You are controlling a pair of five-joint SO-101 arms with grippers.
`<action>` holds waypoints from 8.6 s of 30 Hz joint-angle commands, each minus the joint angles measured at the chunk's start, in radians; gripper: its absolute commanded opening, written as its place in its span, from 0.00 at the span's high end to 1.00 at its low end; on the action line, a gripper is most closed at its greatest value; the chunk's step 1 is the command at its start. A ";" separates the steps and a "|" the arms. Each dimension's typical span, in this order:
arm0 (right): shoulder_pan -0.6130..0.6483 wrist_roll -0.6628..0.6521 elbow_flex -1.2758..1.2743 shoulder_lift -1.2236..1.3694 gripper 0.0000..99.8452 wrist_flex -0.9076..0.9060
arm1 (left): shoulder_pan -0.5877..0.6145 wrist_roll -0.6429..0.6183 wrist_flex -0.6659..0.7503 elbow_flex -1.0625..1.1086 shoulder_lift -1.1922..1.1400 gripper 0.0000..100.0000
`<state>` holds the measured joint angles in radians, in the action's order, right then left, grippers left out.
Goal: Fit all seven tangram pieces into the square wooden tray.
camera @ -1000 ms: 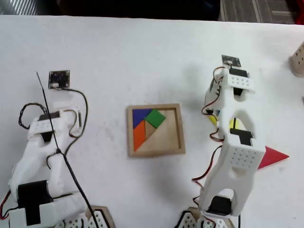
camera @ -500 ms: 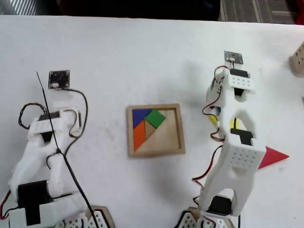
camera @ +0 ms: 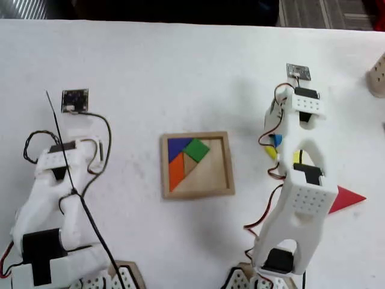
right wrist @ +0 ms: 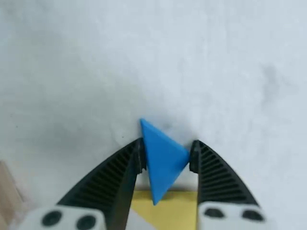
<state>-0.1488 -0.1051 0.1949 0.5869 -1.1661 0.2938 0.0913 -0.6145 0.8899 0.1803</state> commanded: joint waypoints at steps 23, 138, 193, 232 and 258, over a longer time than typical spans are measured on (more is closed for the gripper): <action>0.062 0.144 0.028 -0.173 0.93 -0.170 | -0.018 0.003 0.017 -0.052 0.010 0.97; 0.575 -0.502 -0.704 -0.483 0.91 0.124 | -0.010 0.003 0.012 -0.052 0.010 0.97; 0.426 0.830 -0.321 -0.401 0.93 0.082 | -0.010 0.003 0.012 -0.052 0.010 0.97; 0.446 0.284 -0.605 -0.536 0.98 0.219 | 0.007 0.005 0.012 -0.052 0.012 0.98; 0.392 0.137 -0.641 -0.476 0.98 0.305 | 0.012 0.003 -0.002 -0.052 0.012 0.98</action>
<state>0.2317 0.0468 -0.4710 0.1051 -0.8746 0.2969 0.0913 -0.6145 0.8899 0.1803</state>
